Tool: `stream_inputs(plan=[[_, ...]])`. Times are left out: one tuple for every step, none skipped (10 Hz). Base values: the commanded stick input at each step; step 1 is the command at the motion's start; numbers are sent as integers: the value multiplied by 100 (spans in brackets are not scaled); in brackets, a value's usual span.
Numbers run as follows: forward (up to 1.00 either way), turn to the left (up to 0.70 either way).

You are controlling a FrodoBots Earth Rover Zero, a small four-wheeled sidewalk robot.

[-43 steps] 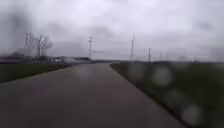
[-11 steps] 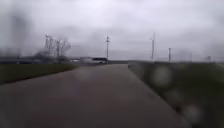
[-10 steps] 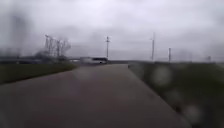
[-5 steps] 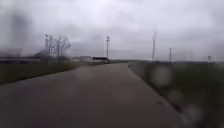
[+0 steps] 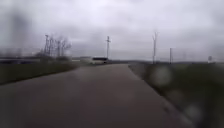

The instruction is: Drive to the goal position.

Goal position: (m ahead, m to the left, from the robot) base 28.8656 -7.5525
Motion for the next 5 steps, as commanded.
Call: stream_inputs(plan=[[70, 0], [70, 0], [70, 0], [70, 0], [70, 0]])
